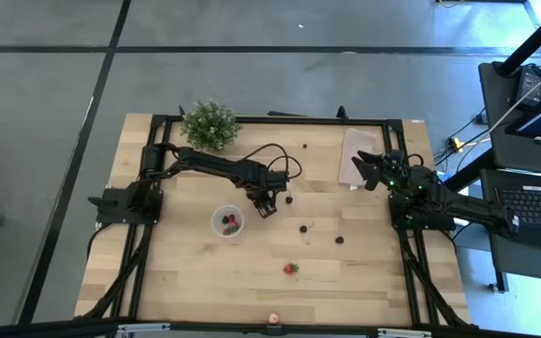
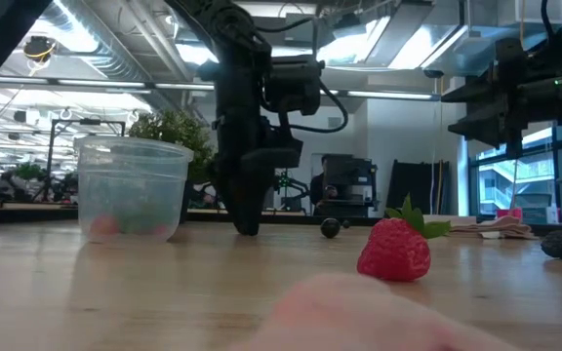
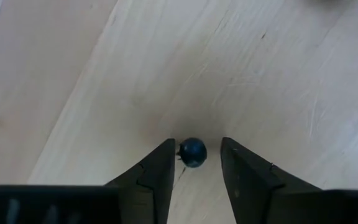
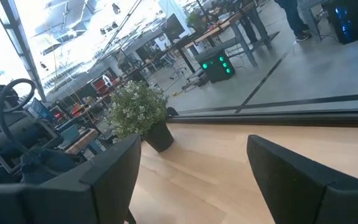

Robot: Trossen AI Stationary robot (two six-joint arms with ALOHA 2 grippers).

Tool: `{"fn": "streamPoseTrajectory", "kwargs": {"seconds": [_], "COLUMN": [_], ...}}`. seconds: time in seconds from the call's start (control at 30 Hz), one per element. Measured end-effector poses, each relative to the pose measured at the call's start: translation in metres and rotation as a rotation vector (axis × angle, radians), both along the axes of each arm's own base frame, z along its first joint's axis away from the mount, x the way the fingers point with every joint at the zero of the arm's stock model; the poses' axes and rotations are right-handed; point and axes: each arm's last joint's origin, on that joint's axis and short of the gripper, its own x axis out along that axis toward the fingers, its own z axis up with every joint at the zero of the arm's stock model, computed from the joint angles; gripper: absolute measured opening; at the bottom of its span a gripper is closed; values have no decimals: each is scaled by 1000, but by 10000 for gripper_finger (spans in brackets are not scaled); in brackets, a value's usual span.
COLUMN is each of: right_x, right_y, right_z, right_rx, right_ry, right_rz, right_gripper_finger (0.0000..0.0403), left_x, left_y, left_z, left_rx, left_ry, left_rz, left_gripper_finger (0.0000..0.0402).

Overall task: Pick and placing Produce into tupperware
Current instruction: Put the blueberry into the container

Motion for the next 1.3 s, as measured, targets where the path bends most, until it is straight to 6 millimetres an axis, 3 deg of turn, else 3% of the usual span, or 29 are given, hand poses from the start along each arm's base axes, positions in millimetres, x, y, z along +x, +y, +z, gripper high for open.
{"fn": "streamPoseTrajectory", "kwargs": {"seconds": [0.6,0.9,1.0,1.3], "right_x": [0,0,0,0], "right_y": [0,0,0,0], "right_z": [0,0,0,0], "right_rx": [0,1,1,0], "right_ry": [0,0,0,2], "right_rz": [0,0,0,0], "right_gripper_finger": [295,295,295,295], "left_x": [-2,2,4,0], "left_y": [0,-1,-3,-17], "left_z": [-4,1,13,88], "left_rx": [6,12,20,39], "left_ry": [-10,8,14,11], "left_rz": [-3,-50,-78,-119], "left_gripper_finger": [37,43,36,42]}}
